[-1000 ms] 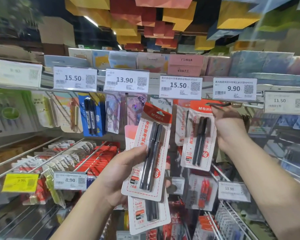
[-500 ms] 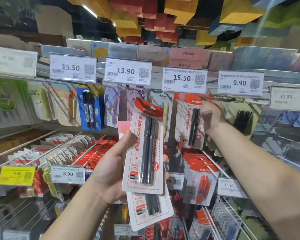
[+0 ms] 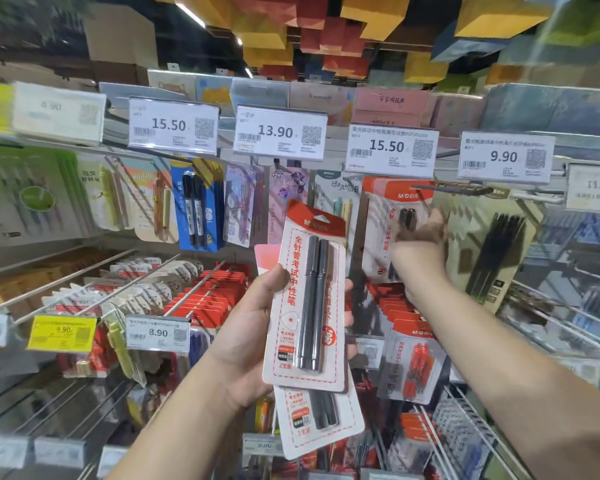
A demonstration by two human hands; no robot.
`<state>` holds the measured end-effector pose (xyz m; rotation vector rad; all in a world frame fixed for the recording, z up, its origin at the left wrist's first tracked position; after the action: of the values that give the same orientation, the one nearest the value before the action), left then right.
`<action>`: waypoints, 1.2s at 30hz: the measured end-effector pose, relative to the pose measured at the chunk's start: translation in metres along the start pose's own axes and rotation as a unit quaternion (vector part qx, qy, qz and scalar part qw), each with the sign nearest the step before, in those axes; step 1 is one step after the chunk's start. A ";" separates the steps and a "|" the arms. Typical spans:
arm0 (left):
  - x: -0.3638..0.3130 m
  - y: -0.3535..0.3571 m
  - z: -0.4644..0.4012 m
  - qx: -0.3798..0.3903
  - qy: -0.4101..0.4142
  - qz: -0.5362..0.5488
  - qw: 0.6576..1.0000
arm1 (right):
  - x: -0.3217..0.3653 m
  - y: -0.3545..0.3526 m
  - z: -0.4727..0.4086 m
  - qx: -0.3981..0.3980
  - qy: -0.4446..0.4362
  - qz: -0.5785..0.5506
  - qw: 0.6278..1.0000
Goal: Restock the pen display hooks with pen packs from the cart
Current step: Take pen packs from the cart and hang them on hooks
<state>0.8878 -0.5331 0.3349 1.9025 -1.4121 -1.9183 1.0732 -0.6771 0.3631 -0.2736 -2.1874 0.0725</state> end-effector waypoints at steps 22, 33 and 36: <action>0.068 0.008 -0.025 -0.271 -0.066 -0.102 0.955 | 0.037 -0.049 0.081 0.166 0.110 -0.267 0.943; 0.050 0.008 -0.018 -0.315 -0.050 -0.138 0.938 | 0.052 -0.097 0.048 0.037 0.010 -0.276 0.960; 0.047 0.009 -0.018 -0.313 -0.049 -0.140 0.938 | 0.061 -0.100 0.039 0.023 -0.027 -0.258 0.966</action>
<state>0.8878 -0.5773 0.3097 1.7574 -0.4425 -2.2439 0.9902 -0.7595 0.4037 0.3308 -2.2401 -0.1619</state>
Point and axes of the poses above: each hand's wrist, its own z-axis away from the middle knuckle, its own y-axis out of the palm, x = y × z, the point moved 6 cm from there along -z, towards the middle knuckle, and after that the axes turned 13 degrees about -y, right-handed, at the moved point
